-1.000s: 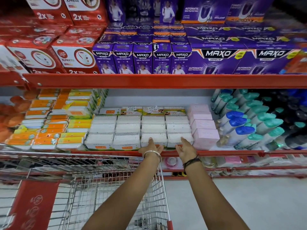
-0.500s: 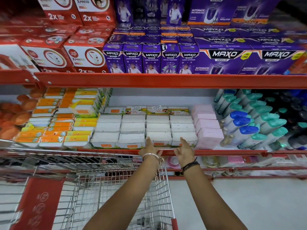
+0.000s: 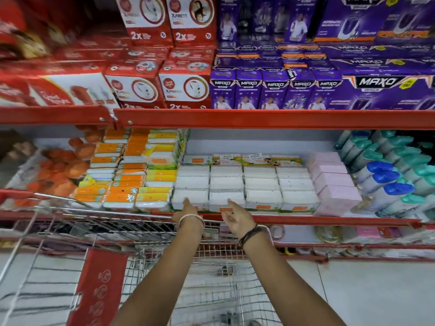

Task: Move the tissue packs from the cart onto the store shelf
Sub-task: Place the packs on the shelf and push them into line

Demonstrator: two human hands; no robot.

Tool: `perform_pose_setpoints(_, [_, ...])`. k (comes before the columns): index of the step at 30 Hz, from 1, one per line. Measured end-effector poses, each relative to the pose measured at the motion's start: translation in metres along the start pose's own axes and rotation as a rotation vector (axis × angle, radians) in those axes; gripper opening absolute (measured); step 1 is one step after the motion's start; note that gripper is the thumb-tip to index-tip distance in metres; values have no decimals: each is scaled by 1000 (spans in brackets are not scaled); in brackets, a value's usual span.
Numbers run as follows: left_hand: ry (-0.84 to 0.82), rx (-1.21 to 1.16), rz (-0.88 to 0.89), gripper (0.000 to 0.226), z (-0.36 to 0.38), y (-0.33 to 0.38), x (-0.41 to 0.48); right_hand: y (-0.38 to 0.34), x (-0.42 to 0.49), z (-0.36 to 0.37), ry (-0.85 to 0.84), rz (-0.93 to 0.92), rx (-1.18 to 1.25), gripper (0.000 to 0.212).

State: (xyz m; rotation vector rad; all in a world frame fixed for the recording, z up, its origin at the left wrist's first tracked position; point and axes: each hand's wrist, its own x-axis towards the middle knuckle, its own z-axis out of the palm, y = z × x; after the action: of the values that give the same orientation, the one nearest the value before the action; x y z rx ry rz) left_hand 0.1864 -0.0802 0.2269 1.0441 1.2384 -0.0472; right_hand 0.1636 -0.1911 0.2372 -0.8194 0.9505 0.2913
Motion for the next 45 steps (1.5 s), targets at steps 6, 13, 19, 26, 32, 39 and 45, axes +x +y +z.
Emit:
perform_pose_setpoints(6, [-116,-133,-110,59,1,18,9,5,11,17,57,-36,65,51])
perform_pose_setpoints(13, [-129,-194,-158,56,7,23,12,6,14,25,92,-38,104,52])
perform_pose_setpoints(19, [-100,-185,-146,55,7,29,10,7,15,28,109,-75,129,60])
perform_pose_setpoints(26, [-159,340,326,46,-3,19,-7,11,10,16,353,-431,-237,35])
perform_pose_setpoints(32, [-297,1039,1403,34,9,48,22,-28,22,25,266,-1122,-997,40])
perform_pose_setpoints(39, [-335,1627,1374,55,27,51,67,-36,70,27,91,-1106,-1817,70])
perform_pose_setpoints(45, [-356,1653,1518,61,28,50,76,-30,77,27,153,-1145,-1810,69])
